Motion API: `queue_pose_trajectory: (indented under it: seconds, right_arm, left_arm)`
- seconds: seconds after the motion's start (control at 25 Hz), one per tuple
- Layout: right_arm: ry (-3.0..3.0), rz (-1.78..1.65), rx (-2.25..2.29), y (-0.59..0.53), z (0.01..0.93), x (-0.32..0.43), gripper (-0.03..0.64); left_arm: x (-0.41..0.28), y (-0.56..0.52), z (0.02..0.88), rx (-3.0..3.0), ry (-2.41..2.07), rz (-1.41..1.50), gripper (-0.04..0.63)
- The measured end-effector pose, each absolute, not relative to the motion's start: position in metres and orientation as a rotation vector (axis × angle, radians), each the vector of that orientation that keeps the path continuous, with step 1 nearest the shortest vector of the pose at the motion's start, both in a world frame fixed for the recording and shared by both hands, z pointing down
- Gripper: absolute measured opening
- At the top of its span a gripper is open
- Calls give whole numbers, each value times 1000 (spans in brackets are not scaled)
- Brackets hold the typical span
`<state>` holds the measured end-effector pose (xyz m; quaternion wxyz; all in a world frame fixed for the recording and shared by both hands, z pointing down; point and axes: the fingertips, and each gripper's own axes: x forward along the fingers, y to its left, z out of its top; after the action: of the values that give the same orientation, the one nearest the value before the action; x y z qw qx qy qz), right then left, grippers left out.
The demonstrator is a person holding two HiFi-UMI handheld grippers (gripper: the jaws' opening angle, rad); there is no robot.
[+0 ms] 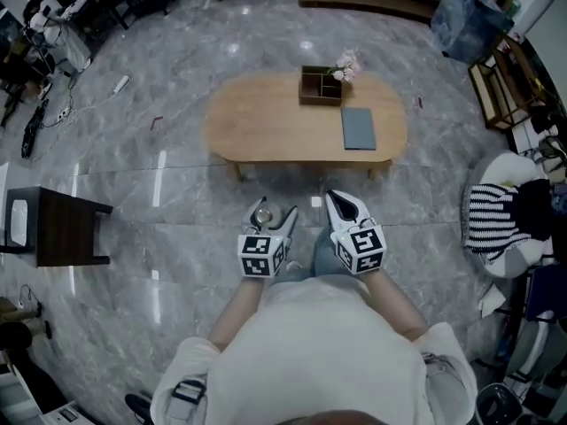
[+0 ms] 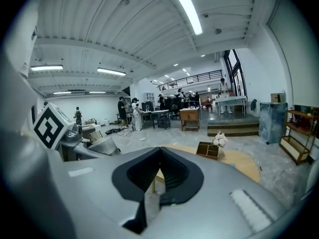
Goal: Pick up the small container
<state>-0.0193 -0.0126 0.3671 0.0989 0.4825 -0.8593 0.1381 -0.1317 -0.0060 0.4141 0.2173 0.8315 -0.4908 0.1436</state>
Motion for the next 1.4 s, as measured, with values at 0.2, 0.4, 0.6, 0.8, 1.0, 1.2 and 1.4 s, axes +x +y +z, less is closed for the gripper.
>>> queue_pose_trajectory:
  seconds: [0.2, 0.4, 0.6, 0.8, 1.0, 1.2, 1.4]
  right_arm:
    - [-2565, 381, 1408, -18, 349, -24, 0]
    - [-2585, 395, 1394, -18, 346, -25, 0]
    - [-2592, 422, 1394, -16, 348, -27, -2]
    - [-2595, 377, 1388, -19, 344, -31, -2]
    - [-2595, 363, 1375, -22, 344, -35, -3]
    - [-2593, 359, 1365, -22, 346, -37, -2]
    - [-2594, 350, 1368, -24, 343, -40, -2]
  left_arm:
    - [-138, -8, 392, 2308, -1371, 360, 344]
    - [-138, -14, 376, 2354, -1385, 334, 344]
    - [-141, -15, 373, 2357, -1399, 319, 344]
    - [-146, -15, 374, 2345, -1411, 314, 344]
    - [-147, -15, 377, 2334, -1410, 312, 344]
    - [-149, -15, 378, 2328, -1421, 316, 344]
    - [-153, -17, 375, 2321, -1435, 303, 344]
